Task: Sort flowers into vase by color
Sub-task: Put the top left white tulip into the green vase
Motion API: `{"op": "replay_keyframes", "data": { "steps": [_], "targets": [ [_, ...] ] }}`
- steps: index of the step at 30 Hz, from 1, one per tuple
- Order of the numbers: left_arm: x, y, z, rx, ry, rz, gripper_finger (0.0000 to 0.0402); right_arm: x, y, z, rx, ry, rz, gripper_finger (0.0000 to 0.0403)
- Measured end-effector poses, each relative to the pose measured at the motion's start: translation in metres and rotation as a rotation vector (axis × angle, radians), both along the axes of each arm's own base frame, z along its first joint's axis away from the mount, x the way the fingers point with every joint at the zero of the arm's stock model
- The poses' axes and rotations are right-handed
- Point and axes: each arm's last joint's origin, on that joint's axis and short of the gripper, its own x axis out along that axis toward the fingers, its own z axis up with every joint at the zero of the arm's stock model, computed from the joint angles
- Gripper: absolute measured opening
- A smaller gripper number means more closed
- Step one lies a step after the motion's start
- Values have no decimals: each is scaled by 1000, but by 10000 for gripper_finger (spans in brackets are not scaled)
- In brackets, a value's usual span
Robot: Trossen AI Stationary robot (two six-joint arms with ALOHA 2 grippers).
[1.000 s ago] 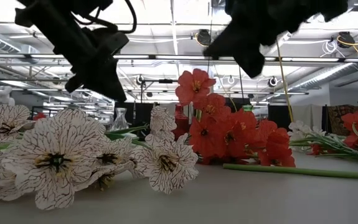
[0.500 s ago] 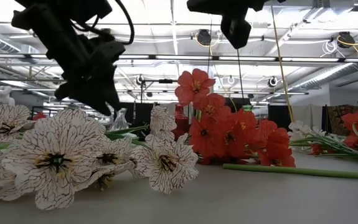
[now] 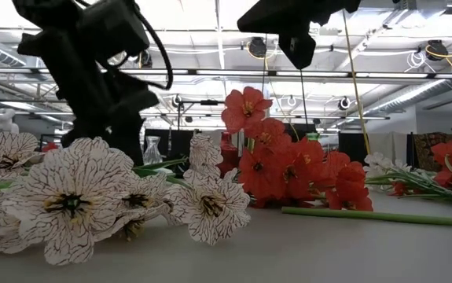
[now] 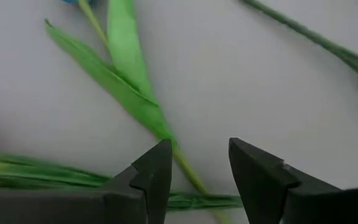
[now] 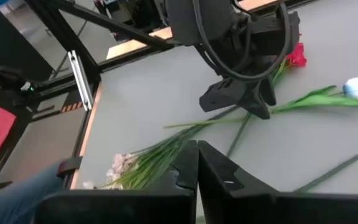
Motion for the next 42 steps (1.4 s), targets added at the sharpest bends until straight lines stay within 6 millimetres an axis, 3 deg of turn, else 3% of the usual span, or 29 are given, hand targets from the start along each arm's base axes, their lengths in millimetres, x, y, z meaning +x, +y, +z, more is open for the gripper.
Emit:
{"op": "replay_keyframes", "data": {
  "steps": [15,19,27,30,36,42],
  "targets": [
    [4,12,-14,-64,74,13,158,-4,-1,-8,-25,91,0,0],
    [3,13,-14,-71,90,-13,125,-3,-1,-7,-22,79,0,0],
    [5,16,-15,-93,92,-57,15,-3,-1,-7,-20,73,0,0],
    [5,15,-14,-96,88,-68,7,-3,-1,-7,-20,73,0,0],
    [2,17,-1,-126,52,-123,3,-3,-1,-7,-20,73,0,0],
    [-2,15,28,-89,-80,-183,2,-4,1,-7,-21,74,7,0]
  ]
}}
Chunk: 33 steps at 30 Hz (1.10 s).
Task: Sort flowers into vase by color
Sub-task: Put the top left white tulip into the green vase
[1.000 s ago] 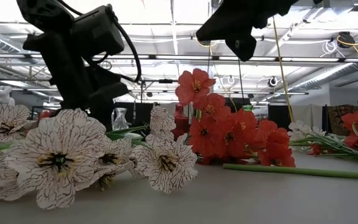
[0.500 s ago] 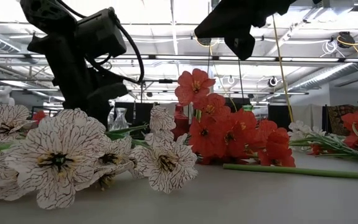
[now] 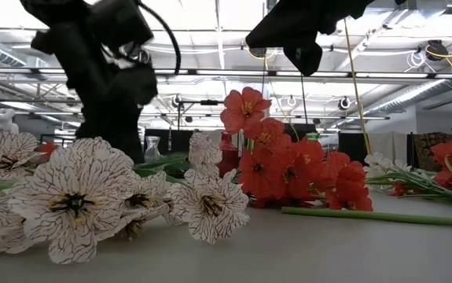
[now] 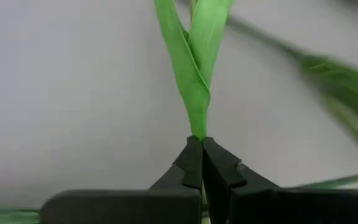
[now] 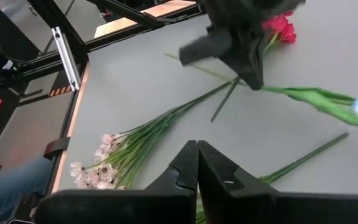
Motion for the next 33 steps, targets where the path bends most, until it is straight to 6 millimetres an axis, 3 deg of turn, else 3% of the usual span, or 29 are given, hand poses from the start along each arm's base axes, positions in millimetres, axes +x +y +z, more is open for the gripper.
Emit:
{"op": "replay_keyframes", "data": {
  "steps": [12,25,33],
  "targets": [
    [-13,-13,70,102,-410,-157,1,-1,4,0,5,1,9,0],
    [-9,-23,110,226,-783,-247,1,-2,8,1,48,-4,-5,0],
    [-10,-31,115,276,-830,-301,1,-1,6,2,37,-18,-5,0]
  ]
}}
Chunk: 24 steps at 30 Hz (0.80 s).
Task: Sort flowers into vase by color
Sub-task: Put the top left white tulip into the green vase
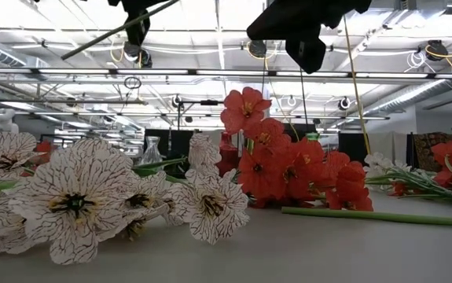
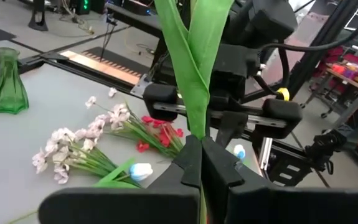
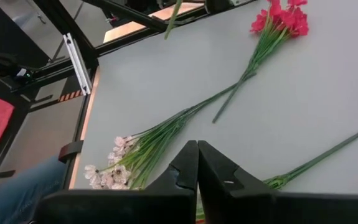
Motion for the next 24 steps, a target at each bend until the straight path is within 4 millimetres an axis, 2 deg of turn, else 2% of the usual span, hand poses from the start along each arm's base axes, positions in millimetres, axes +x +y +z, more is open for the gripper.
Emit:
{"op": "replay_keyframes", "data": {
  "steps": [7,14,18,24],
  "targets": [
    [1,-7,-3,68,11,-29,1,4,-2,7,-62,-83,-7,0],
    [7,-11,-4,90,-31,-44,1,5,7,18,-166,-215,-26,4],
    [10,-13,-3,113,-65,-46,1,4,14,23,-181,-262,0,32],
    [17,-16,1,141,-166,-93,1,5,22,26,-160,-325,17,103]
  ]
}}
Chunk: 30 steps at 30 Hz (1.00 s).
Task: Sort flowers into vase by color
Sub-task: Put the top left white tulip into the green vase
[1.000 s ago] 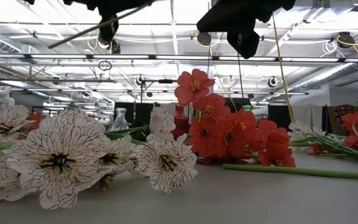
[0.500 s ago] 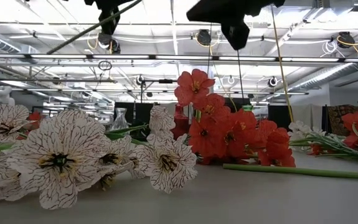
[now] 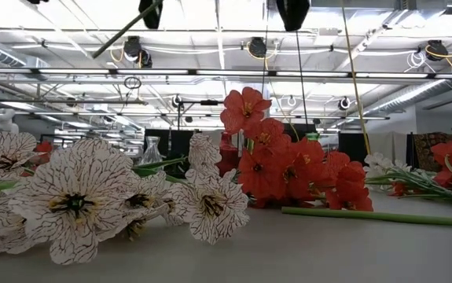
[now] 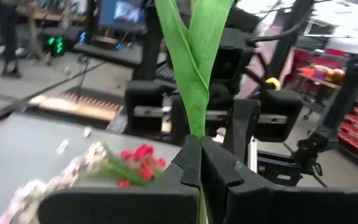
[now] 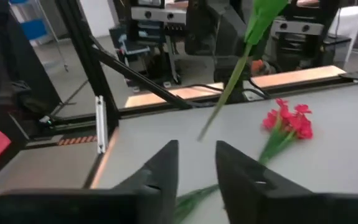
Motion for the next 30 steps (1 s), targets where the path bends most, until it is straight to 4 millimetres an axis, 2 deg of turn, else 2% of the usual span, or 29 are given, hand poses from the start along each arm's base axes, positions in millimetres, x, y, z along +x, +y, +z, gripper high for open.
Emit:
{"op": "replay_keyframes", "data": {
  "steps": [7,13,24,27,30],
  "targets": [
    [15,-6,-8,68,-91,-26,1,11,6,-5,9,-96,7,175],
    [26,-10,-17,88,-149,-58,1,16,5,-13,-38,-89,-69,196],
    [33,-12,-28,151,-130,-64,1,16,5,-13,-73,-95,-84,191],
    [34,-12,-31,155,-125,-64,1,16,5,-13,-74,-90,-80,167],
    [34,-12,-31,155,-124,-63,1,16,5,-15,-83,-70,-79,123]
  ]
}}
